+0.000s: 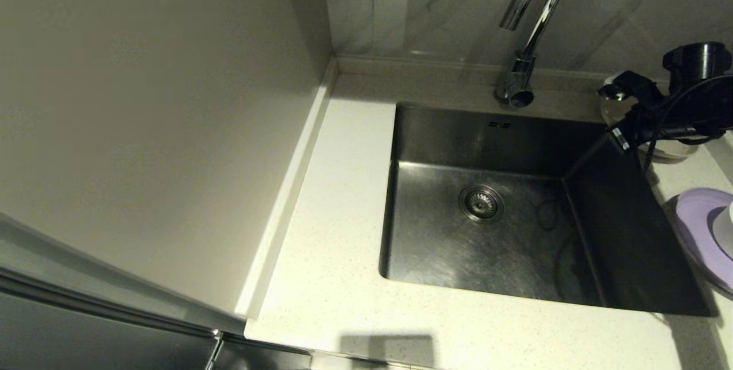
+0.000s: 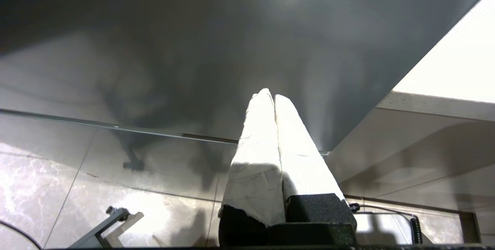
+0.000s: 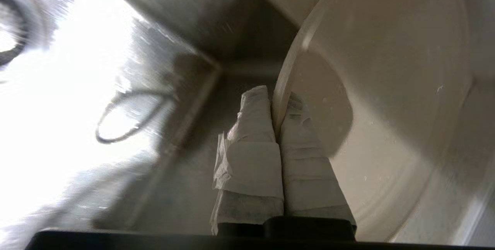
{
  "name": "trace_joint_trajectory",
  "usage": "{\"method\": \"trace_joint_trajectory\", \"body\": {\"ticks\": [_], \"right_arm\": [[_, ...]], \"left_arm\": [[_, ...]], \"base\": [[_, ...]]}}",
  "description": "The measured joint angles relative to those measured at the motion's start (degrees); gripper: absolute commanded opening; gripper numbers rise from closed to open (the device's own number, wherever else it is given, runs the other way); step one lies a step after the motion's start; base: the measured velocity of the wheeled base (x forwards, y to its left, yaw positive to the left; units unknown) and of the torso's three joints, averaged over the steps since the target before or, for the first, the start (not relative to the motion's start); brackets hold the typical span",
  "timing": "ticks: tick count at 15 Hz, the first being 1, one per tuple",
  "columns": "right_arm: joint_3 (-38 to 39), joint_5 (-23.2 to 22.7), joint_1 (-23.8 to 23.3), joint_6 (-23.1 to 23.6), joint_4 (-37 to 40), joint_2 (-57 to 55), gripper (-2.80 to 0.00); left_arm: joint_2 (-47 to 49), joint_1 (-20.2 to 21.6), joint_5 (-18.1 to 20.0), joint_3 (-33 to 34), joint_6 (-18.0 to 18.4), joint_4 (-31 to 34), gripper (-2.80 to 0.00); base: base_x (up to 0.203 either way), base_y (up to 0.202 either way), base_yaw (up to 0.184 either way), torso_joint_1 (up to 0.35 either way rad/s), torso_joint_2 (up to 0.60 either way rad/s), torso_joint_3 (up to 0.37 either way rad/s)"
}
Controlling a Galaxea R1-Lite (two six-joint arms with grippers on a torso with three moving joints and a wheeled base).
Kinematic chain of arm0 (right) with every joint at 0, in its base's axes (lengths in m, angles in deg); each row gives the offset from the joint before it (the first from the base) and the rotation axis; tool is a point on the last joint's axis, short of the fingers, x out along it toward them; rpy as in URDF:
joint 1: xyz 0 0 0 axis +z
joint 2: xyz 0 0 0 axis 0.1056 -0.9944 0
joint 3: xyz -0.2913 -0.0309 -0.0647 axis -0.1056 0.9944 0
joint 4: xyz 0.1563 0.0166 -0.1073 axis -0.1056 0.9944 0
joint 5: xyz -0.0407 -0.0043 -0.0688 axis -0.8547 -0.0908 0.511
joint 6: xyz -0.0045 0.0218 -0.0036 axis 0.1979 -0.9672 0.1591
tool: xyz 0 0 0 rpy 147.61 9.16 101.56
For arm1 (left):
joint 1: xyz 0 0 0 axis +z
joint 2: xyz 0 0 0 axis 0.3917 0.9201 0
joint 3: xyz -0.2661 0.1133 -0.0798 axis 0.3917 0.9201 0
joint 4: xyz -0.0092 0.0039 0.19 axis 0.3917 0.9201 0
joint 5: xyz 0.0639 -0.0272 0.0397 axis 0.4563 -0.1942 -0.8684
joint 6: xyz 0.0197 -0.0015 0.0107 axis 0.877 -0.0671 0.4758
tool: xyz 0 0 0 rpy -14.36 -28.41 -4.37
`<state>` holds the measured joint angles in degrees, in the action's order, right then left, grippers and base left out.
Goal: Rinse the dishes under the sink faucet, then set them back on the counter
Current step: Put a plate into the sink
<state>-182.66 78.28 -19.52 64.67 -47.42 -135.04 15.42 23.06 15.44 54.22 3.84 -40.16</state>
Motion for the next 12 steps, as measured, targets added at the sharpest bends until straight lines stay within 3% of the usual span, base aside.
{"method": "trace_joint_trajectory", "body": {"ticks": [5, 12], "right_arm": [[2.9, -2.4, 2.6, 0.1, -0.1, 5.5, -2.80], [24.6, -8.9, 7.7, 0.6, 0.0, 21.2, -2.80]], "left_arm": [[0.0, 0.0, 0.0, 0.0, 0.0, 0.0, -2.80], [0.0, 0.0, 0.0, 0.0, 0.0, 0.0, -2.80]], "base": [[0.000, 0.000, 0.000, 0.000, 0.00, 0.000], [0.000, 0.000, 0.000, 0.000, 0.00, 0.000]]}}
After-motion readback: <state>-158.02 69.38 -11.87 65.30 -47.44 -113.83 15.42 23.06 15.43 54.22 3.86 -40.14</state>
